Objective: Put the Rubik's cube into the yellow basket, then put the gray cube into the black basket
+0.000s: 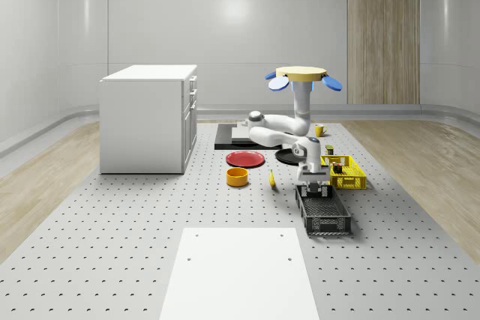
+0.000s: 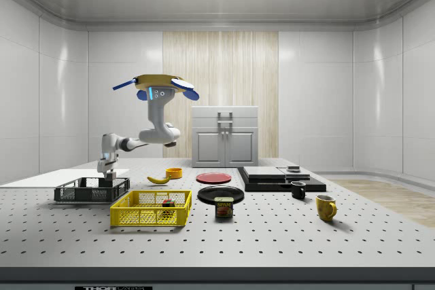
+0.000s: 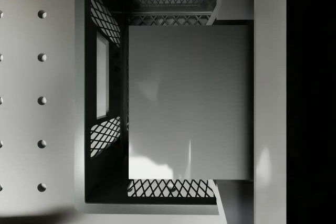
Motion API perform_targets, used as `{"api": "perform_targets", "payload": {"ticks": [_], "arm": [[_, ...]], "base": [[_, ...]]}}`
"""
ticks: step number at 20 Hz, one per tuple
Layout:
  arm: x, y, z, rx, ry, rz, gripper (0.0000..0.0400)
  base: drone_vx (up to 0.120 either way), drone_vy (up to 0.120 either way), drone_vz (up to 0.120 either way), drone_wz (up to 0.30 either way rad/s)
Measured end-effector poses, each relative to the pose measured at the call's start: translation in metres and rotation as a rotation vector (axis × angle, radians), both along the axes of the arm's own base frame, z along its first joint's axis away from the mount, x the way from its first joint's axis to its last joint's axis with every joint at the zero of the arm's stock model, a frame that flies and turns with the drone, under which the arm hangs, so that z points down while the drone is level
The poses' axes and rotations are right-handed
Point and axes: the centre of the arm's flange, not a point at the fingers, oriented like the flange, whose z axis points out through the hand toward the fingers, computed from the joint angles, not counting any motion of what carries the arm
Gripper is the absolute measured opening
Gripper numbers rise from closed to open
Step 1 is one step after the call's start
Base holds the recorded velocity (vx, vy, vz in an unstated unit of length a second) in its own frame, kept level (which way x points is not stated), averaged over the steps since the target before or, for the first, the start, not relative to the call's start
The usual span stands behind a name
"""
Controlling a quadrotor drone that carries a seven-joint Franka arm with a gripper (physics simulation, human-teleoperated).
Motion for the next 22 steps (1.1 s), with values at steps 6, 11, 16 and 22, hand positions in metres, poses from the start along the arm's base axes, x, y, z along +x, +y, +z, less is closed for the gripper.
{"api": "perform_targets", "payload": {"ticks": [6,11,16,22], "arm": [[0.0,-0.01,0.016,0.0,0.0,0.0,0.025],[0.0,-0.016,0.029,0.0,0.0,0.0,0.025],[0.0,-0.019,0.043,0.0,0.0,0.0,0.025],[0.0,-0.02,0.042,0.0,0.0,0.0,0.0364]], "base": [[0.0,0.0,0.0,0.0],[0.0,0.0,0.0,0.0],[0.0,0.0,0.0,0.0],[0.0,0.0,0.0,0.0]]}}
